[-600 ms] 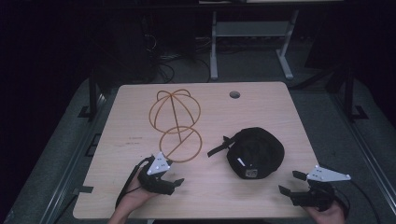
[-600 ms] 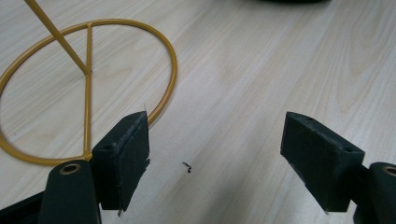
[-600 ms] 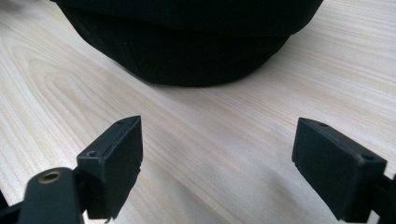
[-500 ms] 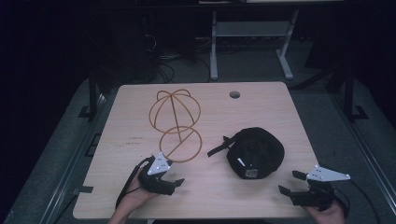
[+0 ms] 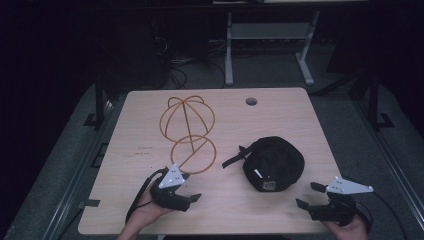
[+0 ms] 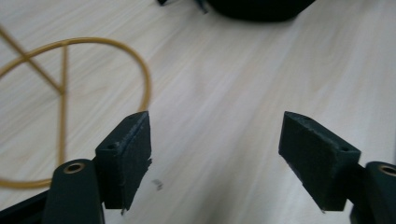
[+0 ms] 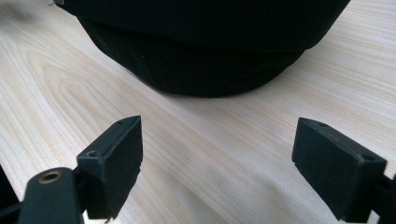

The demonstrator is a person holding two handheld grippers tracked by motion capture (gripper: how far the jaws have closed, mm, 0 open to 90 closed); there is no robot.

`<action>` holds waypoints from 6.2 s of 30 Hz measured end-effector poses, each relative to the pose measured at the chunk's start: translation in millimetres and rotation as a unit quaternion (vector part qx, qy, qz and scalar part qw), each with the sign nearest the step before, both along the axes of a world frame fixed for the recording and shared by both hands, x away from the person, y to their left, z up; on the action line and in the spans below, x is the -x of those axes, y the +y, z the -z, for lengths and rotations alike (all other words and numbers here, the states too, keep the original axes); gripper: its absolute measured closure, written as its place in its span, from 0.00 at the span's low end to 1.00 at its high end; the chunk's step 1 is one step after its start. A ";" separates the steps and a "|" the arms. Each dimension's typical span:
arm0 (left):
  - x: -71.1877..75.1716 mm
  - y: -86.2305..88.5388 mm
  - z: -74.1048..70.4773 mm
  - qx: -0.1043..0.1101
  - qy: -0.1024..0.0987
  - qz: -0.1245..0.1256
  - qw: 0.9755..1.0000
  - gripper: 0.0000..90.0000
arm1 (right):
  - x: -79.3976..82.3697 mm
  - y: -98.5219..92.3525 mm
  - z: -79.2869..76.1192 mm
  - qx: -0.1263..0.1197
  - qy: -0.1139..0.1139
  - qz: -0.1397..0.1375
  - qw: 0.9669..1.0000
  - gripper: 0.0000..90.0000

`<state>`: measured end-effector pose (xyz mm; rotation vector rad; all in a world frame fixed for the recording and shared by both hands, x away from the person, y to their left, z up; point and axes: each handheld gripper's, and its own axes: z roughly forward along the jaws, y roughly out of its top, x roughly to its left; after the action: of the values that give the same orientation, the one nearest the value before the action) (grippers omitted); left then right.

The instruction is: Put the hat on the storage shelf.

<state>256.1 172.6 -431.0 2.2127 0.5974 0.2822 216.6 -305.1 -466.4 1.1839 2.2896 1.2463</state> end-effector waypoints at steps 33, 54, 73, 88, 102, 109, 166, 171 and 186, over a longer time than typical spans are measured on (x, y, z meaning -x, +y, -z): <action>-13.6 -111.3 -64.7 -0.017 -0.015 0.146 0.989 0.31 | -0.7 -2.5 1.5 -0.011 0.000 -0.012 1.000 0.18; -27.0 -181.4 -73.1 -0.074 -0.016 0.221 0.972 0.33 | -1.3 -2.0 4.0 -0.009 0.009 -0.023 1.000 0.18; -39.1 -212.3 -47.6 -0.152 0.001 0.263 0.953 0.49 | -2.1 0.6 5.4 -0.007 0.010 -0.032 0.999 0.18; -37.9 -215.9 -41.1 -0.150 0.023 0.290 0.945 0.83 | -2.2 5.0 6.6 -0.005 0.011 -0.036 0.999 0.18; -43.7 -209.5 -53.0 -0.098 0.034 0.272 0.957 0.89 | 0.4 2.4 5.3 -0.021 0.005 -0.021 1.000 0.18; -48.8 -202.0 -68.6 -0.071 0.029 0.260 0.963 0.90 | 2.3 1.6 1.6 -0.039 -0.006 -0.011 0.999 0.16; -28.6 -247.4 -140.3 0.039 0.022 0.330 0.943 0.91 | 11.7 12.6 -47.1 -0.108 -0.149 -0.013 0.983 0.40; -26.7 -245.8 -143.0 0.049 0.027 0.336 0.940 0.91 | 16.1 7.3 -48.7 -0.118 -0.165 -0.020 0.979 0.69; -32.6 -224.5 -137.2 0.046 0.010 0.299 0.953 0.85 | 13.6 5.1 -62.5 -0.114 -0.118 -0.034 0.986 0.97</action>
<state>288.7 -51.9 -293.7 2.1911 -0.0672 -0.0832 203.0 -300.0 -403.9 0.9726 2.0731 1.6152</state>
